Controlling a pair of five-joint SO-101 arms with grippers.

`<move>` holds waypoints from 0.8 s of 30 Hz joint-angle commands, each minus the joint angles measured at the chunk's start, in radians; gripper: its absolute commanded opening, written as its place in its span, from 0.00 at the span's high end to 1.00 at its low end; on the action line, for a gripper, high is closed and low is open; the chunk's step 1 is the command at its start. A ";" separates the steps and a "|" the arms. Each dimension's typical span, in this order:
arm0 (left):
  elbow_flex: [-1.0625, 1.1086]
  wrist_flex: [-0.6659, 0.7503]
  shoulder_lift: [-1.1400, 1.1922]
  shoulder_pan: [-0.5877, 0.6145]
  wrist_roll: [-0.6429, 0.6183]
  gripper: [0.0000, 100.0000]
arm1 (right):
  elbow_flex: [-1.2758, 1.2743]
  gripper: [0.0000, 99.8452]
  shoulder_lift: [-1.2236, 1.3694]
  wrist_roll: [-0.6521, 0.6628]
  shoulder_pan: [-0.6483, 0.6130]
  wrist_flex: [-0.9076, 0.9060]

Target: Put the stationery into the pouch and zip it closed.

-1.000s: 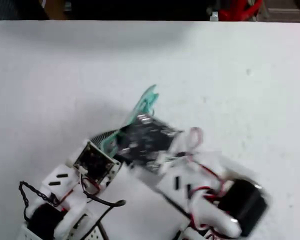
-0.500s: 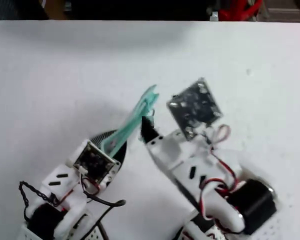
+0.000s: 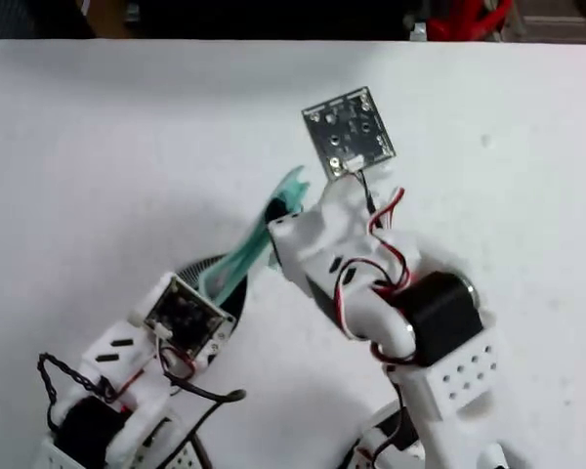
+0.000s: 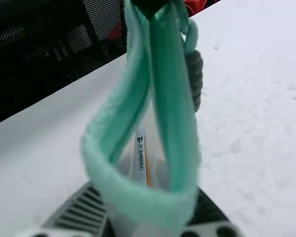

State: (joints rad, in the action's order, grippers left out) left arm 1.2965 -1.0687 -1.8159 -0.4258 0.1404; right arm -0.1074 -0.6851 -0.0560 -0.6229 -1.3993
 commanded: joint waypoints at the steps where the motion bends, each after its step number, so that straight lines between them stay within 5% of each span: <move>1: -0.014 0.009 -0.013 -0.008 -0.003 0.98 | 0.037 0.98 0.004 0.049 0.010 0.001; 11: -0.012 0.011 -0.013 -0.008 -0.003 0.98 | 0.052 0.98 0.004 0.083 -0.001 -0.039; 24: 0.003 0.020 -0.013 -0.008 -0.003 0.98 | 0.144 0.98 0.015 0.163 -0.269 -0.179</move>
State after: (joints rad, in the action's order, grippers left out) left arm 1.3119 -1.0687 -1.8236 -0.4258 0.1435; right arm 0.0123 -0.6743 0.0806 -0.7979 -1.5574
